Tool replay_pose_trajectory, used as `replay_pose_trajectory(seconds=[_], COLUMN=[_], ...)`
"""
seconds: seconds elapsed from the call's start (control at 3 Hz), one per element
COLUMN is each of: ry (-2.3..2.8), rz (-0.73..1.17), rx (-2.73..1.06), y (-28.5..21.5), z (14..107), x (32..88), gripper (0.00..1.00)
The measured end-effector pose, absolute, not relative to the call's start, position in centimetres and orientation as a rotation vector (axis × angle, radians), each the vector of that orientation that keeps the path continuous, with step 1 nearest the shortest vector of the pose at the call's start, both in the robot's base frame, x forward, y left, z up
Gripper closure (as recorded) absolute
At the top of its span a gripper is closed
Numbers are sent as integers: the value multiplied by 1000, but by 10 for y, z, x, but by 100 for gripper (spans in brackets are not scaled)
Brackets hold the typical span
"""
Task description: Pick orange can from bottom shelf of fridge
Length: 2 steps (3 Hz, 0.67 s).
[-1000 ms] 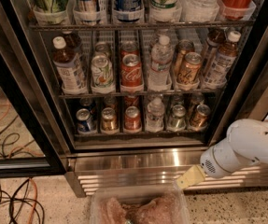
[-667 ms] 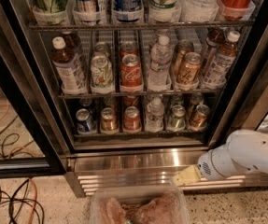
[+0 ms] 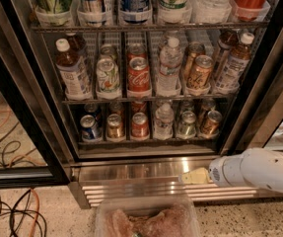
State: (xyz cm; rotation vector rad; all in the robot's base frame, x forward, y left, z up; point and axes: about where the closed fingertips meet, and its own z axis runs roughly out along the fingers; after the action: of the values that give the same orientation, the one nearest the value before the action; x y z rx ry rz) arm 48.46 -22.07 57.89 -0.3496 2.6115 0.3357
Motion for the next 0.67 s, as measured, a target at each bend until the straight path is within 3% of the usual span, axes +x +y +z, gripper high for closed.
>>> replay_pose_trajectory(seconds=[0.67], ry=[2539], rz=[307], rx=[-286], y=[-225], z=[577], x=[512], gripper=[0])
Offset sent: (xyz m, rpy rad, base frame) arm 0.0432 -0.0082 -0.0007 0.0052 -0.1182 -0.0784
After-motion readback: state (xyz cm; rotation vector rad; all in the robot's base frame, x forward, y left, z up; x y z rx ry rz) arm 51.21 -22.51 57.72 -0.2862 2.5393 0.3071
